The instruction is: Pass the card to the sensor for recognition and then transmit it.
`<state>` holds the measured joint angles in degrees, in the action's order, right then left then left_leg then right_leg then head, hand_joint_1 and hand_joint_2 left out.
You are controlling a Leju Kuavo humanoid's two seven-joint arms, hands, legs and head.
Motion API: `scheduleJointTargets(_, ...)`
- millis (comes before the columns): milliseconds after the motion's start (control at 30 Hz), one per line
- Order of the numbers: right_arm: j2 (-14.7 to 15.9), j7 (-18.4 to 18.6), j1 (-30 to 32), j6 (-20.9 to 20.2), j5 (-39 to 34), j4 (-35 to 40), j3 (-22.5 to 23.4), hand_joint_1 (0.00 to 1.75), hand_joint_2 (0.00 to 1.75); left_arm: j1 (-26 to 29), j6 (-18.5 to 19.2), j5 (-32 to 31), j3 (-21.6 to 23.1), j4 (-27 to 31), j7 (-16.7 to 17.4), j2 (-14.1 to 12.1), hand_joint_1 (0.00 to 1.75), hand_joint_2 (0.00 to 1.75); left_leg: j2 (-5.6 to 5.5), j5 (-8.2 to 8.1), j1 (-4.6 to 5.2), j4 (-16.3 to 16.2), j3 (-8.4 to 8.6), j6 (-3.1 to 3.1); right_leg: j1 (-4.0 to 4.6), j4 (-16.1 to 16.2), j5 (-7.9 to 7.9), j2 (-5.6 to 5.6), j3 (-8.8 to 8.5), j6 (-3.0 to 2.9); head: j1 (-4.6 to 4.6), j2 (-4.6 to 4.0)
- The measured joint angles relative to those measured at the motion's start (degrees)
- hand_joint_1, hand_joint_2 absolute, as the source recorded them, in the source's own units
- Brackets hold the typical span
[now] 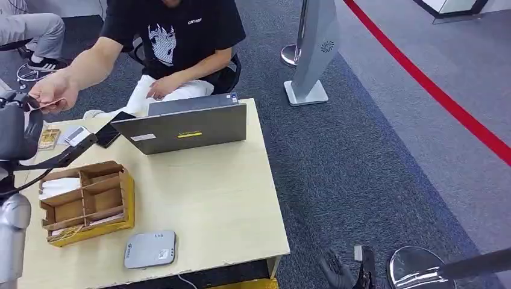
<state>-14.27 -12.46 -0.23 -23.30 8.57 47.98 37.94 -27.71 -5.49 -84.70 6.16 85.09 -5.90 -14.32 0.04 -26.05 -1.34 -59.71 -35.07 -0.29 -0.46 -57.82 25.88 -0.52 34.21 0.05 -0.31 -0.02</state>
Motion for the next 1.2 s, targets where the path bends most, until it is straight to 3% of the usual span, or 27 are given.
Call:
scheduleJointTargets(167,0.0,0.0,0.0,0.0,-0.2,-0.2,-0.2,0.0,1.75,0.5,-2.5,1.2,0.0,0.0,-0.3,0.2,0.0,1.75,-0.04,0.0,0.01,0.0,-0.04,0.0,-0.01,0.0,0.0,0.02,0.0,0.0,0.02,0.0)
scheduleJointTargets(300,0.0,0.6,0.0,-0.6,-1.1,-0.1,-0.2,0.0,1.75,4.0,-8.1,5.3,-0.8,3.6,-2.0,1.6,0.0,1.75,-0.02,-0.02,0.01,0.0,-0.05,0.0,-0.02,0.0,0.01,0.01,0.03,0.0,-0.02,0.0)
scheduleJointTargets(367,0.0,1.5,0.2,-1.2,-1.6,0.4,0.0,0.0,1.75,7.9,-12.0,12.2,-3.6,9.7,-4.0,5.5,0.0,1.75,0.03,-0.04,0.06,0.0,-0.04,0.0,-0.07,0.0,0.02,-0.03,0.06,0.02,0.02,0.0)
scheduleJointTargets(433,-0.4,2.6,0.4,-2.0,-2.0,1.4,0.7,0.0,1.75,12.2,-12.5,19.6,-6.1,16.9,-6.1,9.6,0.0,1.75,0.04,-0.11,0.1,0.0,-0.07,0.08,-0.09,0.0,0.06,-0.05,0.04,0.06,0.04,-0.02)
scheduleJointTargets(533,-0.7,4.3,1.5,-3.1,-2.5,3.8,2.9,0.0,1.75,20.0,-13.9,41.4,-12.2,27.5,-10.9,16.3,0.0,1.75,0.14,-0.3,0.16,0.0,-0.01,0.08,-0.16,0.0,0.18,-0.15,0.05,0.19,0.07,0.0)
scheduleJointTargets(667,-0.9,6.2,3.1,-4.4,-4.3,6.1,5.0,0.0,1.75,26.4,-8.6,59.6,-23.3,33.3,-14.5,23.4,0.0,1.75,0.02,-0.35,0.15,0.0,-0.05,0.14,-0.16,0.0,0.37,-0.07,0.02,0.29,0.02,0.0)
scheduleJointTargets(767,-1.0,7.9,3.6,-5.9,-6.4,6.5,6.6,0.0,1.75,29.8,-4.1,69.3,-32.3,33.4,-9.8,27.0,0.0,1.75,0.09,-0.4,0.15,0.1,0.08,0.06,-0.16,0.0,0.39,-0.14,-0.01,0.23,0.02,0.0)
scheduleJointTargets(833,-1.2,8.0,4.0,-6.9,-6.6,6.8,8.1,0.02,1.75,31.5,0.5,68.9,-39.0,31.2,-7.0,28.7,0.07,1.75,0.16,-0.41,0.15,0.1,0.11,0.03,-0.16,0.0,0.38,-0.18,-0.01,0.2,-0.02,0.0)
scheduleJointTargets(867,-1.2,8.0,4.1,-7.2,-6.2,6.9,8.6,1.75,1.75,31.8,3.3,68.8,-41.9,29.6,-5.4,29.4,1.75,1.75,0.14,-0.41,0.16,0.1,0.11,0.04,-0.17,0.0,0.39,-0.16,-0.03,0.21,-0.02,0.0)
scheduleJointTargets(933,-1.3,7.6,4.2,-8.2,-4.4,7.1,9.5,1.75,1.75,31.9,9.9,69.4,-49.6,23.5,-3.6,30.8,1.75,1.75,0.13,-0.41,0.15,0.1,0.17,0.03,-0.16,0.0,0.4,-0.16,-0.1,0.2,-0.04,0.0)
scheduleJointTargets(1000,-1.3,7.4,4.3,-9.2,-2.5,7.1,10.4,1.75,1.75,31.7,14.1,69.8,-57.5,16.9,-1.7,32.1,1.75,1.75,0.19,-0.44,0.15,0.1,0.21,-0.01,-0.16,0.0,0.4,-0.21,-0.1,0.17,-0.02,0.0)
scheduleJointTargets(1100,-1.3,6.9,4.3,-9.9,-0.5,7.0,11.1,1.75,1.75,31.1,15.1,69.7,-67.0,7.3,-0.8,33.4,1.75,1.75,0.18,-0.45,0.15,0.1,0.21,0.01,-0.17,0.0,0.43,-0.21,-0.1,0.18,-0.07,0.0)
scheduleJointTargets(1200,-1.3,6.0,4.2,-10.1,1.0,6.7,11.5,1.75,1.75,30.0,12.1,69.4,-73.1,-1.7,1.8,34.4,1.75,1.75,-0.18,-0.46,0.19,0.1,0.17,0.03,-0.23,0.0,0.55,0.14,-0.25,0.3,0.02,0.0)
